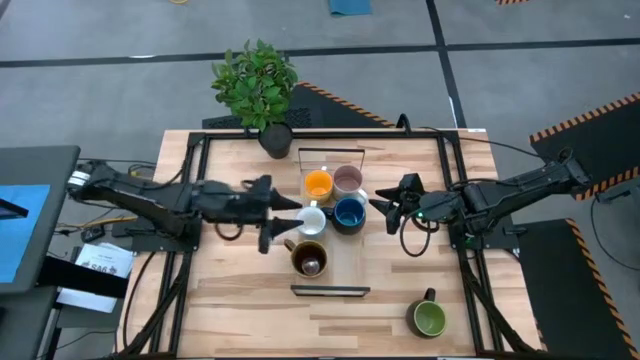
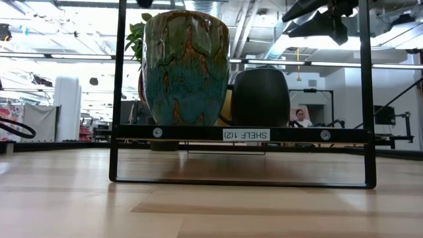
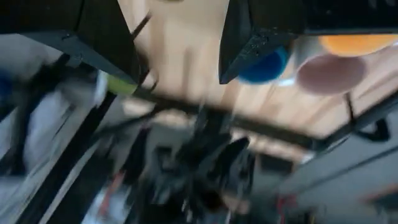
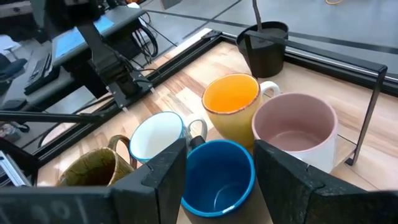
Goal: Place coffee mugs
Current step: Put the black green mug on the shelf
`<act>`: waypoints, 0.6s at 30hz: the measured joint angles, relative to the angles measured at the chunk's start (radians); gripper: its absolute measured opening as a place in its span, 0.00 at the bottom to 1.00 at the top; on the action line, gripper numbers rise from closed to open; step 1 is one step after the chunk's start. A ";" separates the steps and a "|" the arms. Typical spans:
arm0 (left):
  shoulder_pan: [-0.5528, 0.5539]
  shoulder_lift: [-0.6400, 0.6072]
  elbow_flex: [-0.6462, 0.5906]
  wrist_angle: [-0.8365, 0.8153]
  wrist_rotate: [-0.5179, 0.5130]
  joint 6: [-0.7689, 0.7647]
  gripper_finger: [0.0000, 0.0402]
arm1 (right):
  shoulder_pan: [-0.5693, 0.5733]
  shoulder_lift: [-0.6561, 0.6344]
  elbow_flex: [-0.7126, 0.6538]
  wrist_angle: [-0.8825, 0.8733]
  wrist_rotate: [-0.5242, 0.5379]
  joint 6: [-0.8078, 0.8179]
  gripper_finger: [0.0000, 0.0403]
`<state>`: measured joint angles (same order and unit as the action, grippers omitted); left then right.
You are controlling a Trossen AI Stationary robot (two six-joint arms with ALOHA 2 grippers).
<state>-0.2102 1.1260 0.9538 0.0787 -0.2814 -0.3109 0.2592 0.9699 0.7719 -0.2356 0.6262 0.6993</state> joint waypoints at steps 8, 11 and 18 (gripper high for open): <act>-0.007 -0.110 -0.358 0.509 -0.039 -0.063 0.51 | 0.000 0.000 0.000 0.041 0.000 -0.001 0.52; -0.007 -0.118 -0.375 0.509 -0.038 -0.075 0.51 | 0.000 0.000 0.000 0.041 -0.002 -0.001 0.52; -0.007 -0.119 -0.375 0.513 -0.042 -0.050 0.50 | 0.000 0.000 0.000 0.044 -0.023 0.007 0.52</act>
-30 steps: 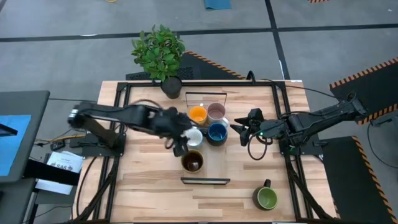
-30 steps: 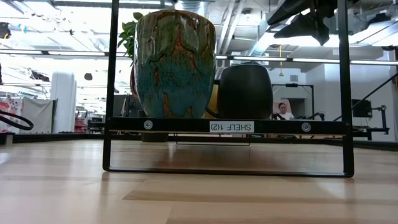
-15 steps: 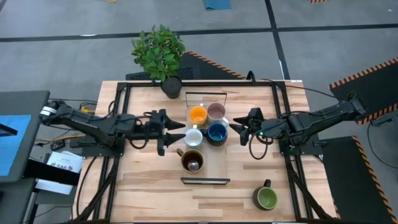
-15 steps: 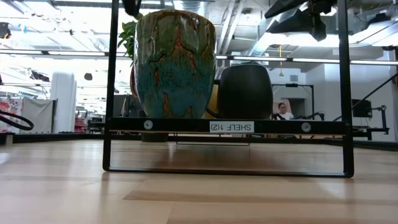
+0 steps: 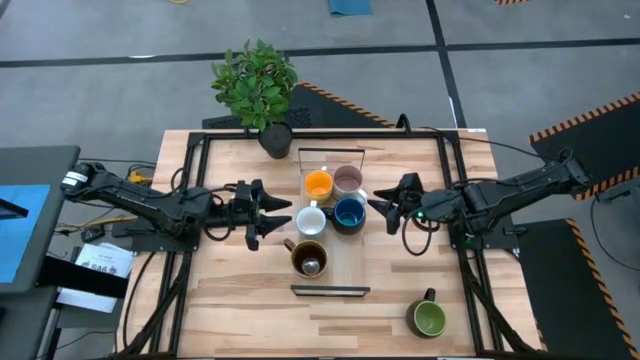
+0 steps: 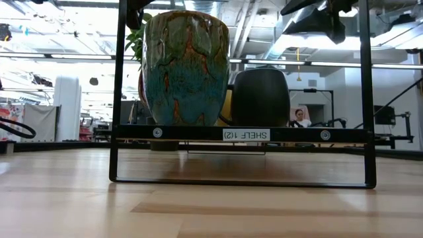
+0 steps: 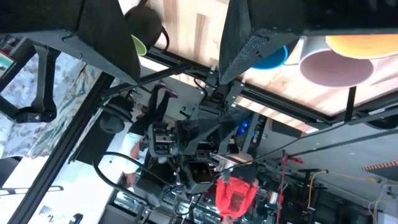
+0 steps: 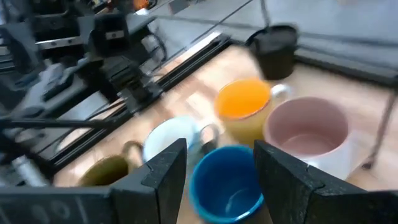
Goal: Place coffee mugs
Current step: Put the black green mug on the shelf
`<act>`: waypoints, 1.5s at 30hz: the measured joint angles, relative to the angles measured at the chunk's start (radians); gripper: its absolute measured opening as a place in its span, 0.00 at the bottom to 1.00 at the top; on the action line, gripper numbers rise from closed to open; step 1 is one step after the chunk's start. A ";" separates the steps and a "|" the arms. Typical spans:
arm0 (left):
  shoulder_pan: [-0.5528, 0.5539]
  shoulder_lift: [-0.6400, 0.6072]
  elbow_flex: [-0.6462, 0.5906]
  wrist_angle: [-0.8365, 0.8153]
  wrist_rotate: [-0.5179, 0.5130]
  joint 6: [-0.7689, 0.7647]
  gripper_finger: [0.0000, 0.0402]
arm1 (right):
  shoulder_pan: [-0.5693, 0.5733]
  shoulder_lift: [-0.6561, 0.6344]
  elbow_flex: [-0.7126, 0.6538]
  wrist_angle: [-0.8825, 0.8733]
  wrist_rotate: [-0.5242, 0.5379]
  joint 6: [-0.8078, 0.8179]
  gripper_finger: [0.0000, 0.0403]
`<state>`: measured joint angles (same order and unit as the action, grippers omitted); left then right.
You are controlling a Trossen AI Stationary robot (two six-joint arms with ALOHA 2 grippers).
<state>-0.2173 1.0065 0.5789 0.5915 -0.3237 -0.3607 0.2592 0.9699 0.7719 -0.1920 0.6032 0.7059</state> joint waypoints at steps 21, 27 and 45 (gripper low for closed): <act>0.004 0.000 0.000 -0.005 -0.005 0.001 0.51 | 0.483 0.073 0.114 -0.465 -0.707 0.757 0.52; 0.022 0.000 0.000 -0.011 -0.006 0.000 0.51 | 0.642 0.173 0.114 -0.483 -0.707 0.790 0.52; 0.043 0.000 0.000 -0.017 -0.006 -0.034 0.51 | 0.670 0.342 0.114 -0.604 -0.703 0.895 0.52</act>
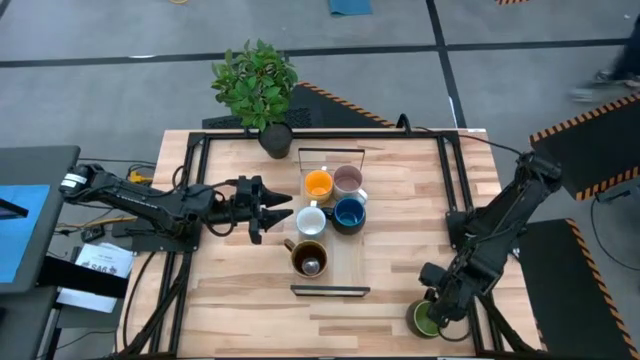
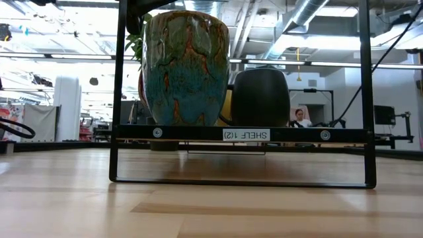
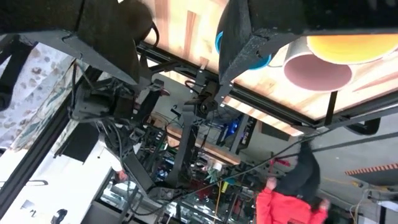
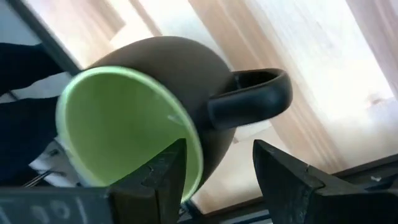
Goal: Place coffee mugs
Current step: Put the black green mug on the shelf
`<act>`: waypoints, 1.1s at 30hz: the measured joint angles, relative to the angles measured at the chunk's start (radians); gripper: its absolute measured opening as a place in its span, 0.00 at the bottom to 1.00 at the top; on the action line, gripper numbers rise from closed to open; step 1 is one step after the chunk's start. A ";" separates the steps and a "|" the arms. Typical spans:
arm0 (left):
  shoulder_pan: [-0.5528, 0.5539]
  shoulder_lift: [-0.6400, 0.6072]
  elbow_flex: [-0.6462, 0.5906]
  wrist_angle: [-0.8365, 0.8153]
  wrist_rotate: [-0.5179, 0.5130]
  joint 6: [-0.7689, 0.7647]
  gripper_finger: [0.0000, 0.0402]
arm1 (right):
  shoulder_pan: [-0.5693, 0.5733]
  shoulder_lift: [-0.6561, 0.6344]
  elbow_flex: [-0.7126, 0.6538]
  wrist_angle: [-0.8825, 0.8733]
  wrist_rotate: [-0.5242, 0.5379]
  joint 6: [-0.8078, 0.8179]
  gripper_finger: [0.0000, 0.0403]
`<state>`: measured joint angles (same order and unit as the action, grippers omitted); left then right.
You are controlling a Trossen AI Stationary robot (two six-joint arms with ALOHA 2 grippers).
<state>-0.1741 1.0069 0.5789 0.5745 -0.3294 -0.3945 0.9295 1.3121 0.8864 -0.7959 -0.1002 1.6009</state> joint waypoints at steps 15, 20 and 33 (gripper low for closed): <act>0.000 0.000 0.000 -0.004 0.000 -0.012 0.51 | -0.012 0.074 -0.001 0.006 -0.028 -0.008 0.20; 0.000 0.000 0.000 -0.007 0.000 -0.012 0.51 | -0.059 -0.030 0.001 0.019 -0.029 -0.037 0.09; 0.000 0.000 0.000 -0.009 0.000 -0.011 0.51 | -0.479 -0.138 0.095 -0.200 0.152 -0.188 0.09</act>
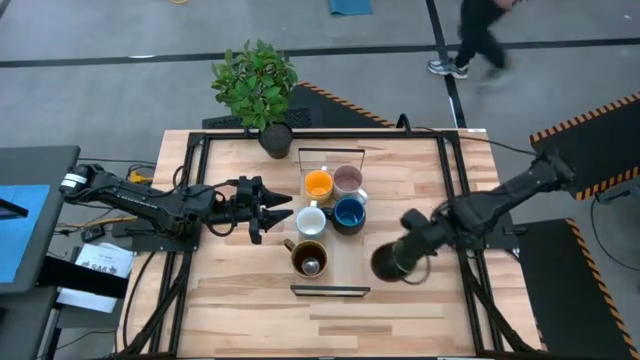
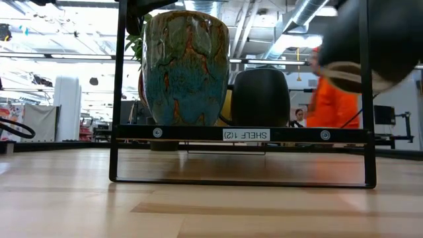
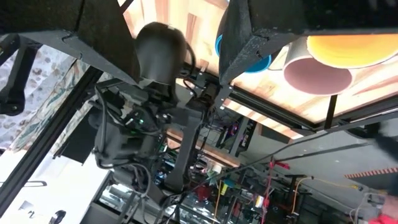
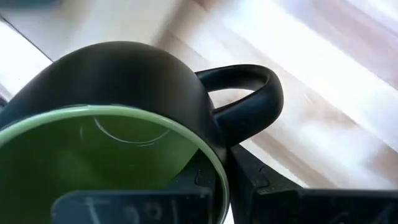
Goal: Place coffee mugs
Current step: Put the black green mug on the shelf
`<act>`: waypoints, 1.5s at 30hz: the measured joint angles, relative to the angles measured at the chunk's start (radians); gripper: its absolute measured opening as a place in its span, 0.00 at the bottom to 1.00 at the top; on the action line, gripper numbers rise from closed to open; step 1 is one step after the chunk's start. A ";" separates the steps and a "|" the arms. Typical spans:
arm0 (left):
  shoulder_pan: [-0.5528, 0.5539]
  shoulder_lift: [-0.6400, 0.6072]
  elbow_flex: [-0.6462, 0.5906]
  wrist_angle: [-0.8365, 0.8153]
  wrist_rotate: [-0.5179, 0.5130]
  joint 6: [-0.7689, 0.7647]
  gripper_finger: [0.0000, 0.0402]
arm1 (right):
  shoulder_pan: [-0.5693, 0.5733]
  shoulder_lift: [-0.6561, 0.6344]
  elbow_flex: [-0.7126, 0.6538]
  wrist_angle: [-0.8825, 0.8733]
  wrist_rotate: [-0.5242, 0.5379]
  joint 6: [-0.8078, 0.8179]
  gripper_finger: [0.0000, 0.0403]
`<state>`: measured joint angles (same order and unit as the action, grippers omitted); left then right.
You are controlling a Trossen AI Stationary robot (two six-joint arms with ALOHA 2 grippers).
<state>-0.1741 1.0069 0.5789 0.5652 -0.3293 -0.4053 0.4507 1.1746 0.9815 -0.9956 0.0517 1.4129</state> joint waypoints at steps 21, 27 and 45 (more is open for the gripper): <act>0.000 0.000 0.000 -0.018 -0.009 0.001 0.51 | -0.160 0.373 0.254 0.024 -0.031 -0.132 0.09; 0.000 0.000 0.000 -0.035 -0.010 0.001 0.51 | -0.161 0.418 0.261 0.031 -0.030 -0.130 0.09; 0.000 0.000 0.000 -0.046 -0.010 0.000 0.50 | -0.177 0.448 0.262 0.136 -0.042 -0.129 0.16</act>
<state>-0.1745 1.0073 0.5789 0.5192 -0.3397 -0.4053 0.2741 1.6221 1.2439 -0.8595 0.0093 1.2839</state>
